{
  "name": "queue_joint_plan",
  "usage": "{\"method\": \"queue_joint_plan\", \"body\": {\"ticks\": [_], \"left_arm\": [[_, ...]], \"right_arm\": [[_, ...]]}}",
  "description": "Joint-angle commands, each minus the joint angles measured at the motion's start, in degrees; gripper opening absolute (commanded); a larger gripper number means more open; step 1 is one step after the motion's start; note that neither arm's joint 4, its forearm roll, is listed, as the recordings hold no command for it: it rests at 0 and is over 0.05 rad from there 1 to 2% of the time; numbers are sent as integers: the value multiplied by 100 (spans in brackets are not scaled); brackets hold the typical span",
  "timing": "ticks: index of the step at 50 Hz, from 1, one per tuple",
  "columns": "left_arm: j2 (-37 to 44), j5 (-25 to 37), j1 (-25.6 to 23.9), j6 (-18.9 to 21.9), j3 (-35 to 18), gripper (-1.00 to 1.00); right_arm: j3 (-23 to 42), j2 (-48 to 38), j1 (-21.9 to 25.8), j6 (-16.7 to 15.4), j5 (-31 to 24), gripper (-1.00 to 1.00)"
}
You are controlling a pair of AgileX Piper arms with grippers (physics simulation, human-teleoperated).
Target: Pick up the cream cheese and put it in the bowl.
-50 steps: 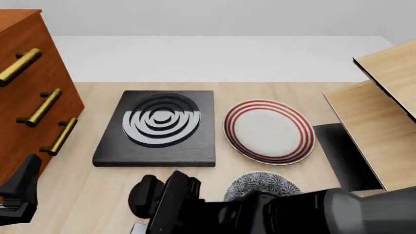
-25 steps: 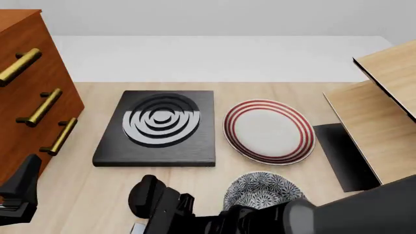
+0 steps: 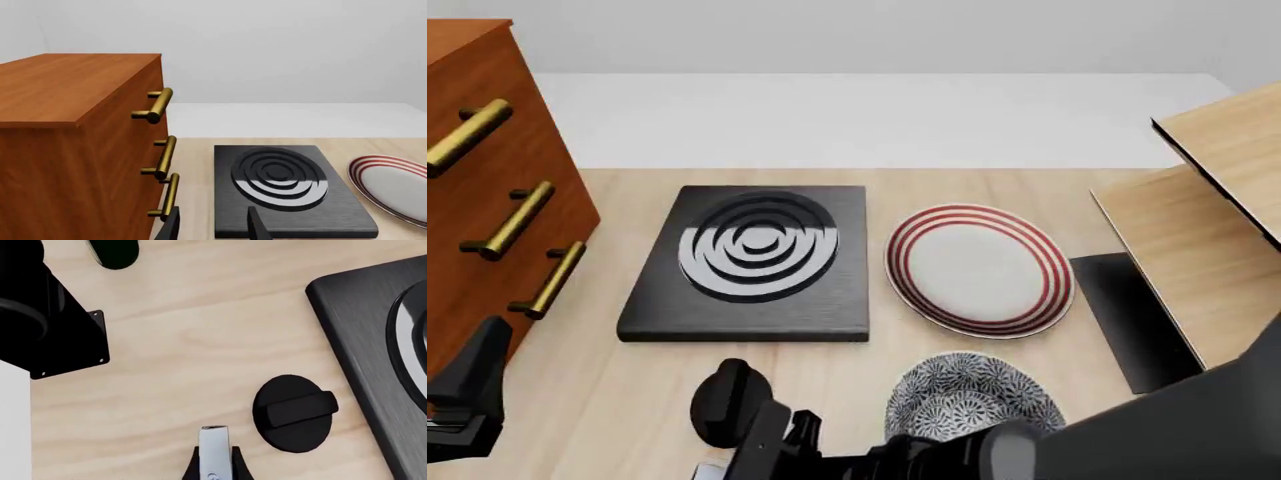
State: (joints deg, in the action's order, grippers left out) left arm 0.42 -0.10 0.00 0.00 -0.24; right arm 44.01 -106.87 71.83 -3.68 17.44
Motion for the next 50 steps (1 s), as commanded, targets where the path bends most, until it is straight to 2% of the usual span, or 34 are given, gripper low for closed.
{"method": "queue_joint_plan", "body": {"ticks": [1, 16, 28, 50], "left_arm": [[0, 0, 0, 0, 0, 100], [0, 0, 0, 0, 0, 100], [0, 0, 0, 0, 0, 100], [0, 0, 0, 0, 0, 100]], "right_arm": [[-3, -219, 71, 93, 14, -100], [78, -132, 166, 84, -89, -100], [155, 393, 287, -17, -389, -100], [-513, 2103, -126, -184, -557, -100]]}}
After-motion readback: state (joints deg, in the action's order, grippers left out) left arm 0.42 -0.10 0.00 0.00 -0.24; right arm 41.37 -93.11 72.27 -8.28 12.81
